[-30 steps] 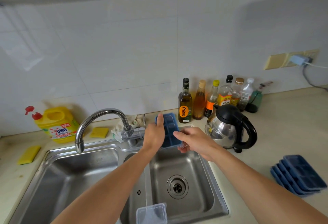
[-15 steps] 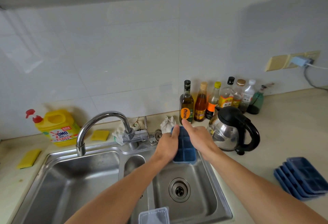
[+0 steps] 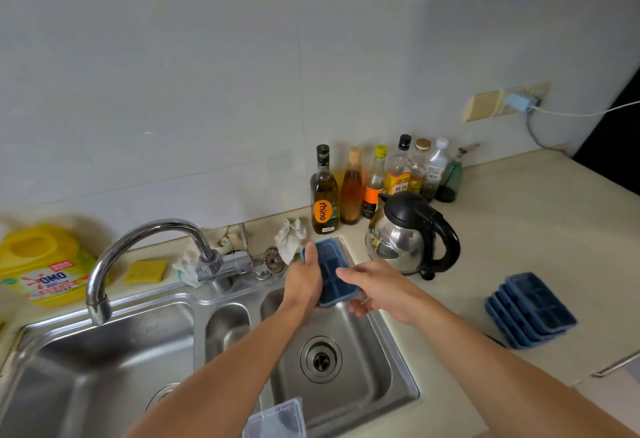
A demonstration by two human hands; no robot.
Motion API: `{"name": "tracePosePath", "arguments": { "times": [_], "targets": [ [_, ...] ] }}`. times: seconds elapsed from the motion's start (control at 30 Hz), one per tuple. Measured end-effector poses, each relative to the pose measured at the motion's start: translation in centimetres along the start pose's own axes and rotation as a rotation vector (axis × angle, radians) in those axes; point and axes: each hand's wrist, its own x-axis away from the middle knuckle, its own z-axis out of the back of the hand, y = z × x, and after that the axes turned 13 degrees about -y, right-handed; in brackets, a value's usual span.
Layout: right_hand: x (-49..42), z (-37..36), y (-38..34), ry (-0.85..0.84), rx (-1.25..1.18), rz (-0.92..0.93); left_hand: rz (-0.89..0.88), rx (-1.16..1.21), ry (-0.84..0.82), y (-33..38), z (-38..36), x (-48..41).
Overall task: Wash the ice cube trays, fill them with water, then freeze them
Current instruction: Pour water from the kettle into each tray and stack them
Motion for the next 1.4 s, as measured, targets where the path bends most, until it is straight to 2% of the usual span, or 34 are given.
{"name": "tracePosePath", "arguments": {
  "times": [0.13,0.33,0.43,0.6,0.73,0.97,1.13,1.2,1.3,1.4],
  "targets": [
    [0.7,0.8,0.8,0.06,0.056,0.007,0.017,-0.002,-0.004,0.1,-1.5,0.0],
    [2.9,5.0,3.2,0.062,-0.005,0.006,0.052,-0.008,-0.084,0.9,-6.4,0.3],
    [5.1,8.6,5.6,0.115,-0.047,0.023,0.035,-0.009,-0.156,1.0,-10.6,1.3],
    [9.7,17.3,9.3,0.309,-0.114,0.01,0.051,0.052,-0.388,0.7,-19.3,3.2],
    [13.2,23.4,12.0,0.325,-0.087,0.004,-0.029,0.069,-0.469,0.9,-26.4,3.6],
    [16.4,29.1,15.9,0.339,0.155,-0.062,0.003,-0.06,-0.404,1.0,-34.6,3.9],
    [16.1,30.0,17.2,0.28,0.257,-0.084,-0.01,-0.397,-0.291,0.1,-36.9,3.6],
    [15.8,30.2,17.7,0.263,0.295,-0.095,0.0,-0.463,-0.256,-0.2,-37.3,3.7],
    [15.5,30.5,18.4,0.264,0.328,-0.069,0.028,-0.532,-0.23,-0.5,-37.5,3.5],
    [15.1,31.0,18.7,0.291,0.332,-0.021,0.042,-0.474,-0.209,-0.7,-37.7,3.1]
  ]
}}
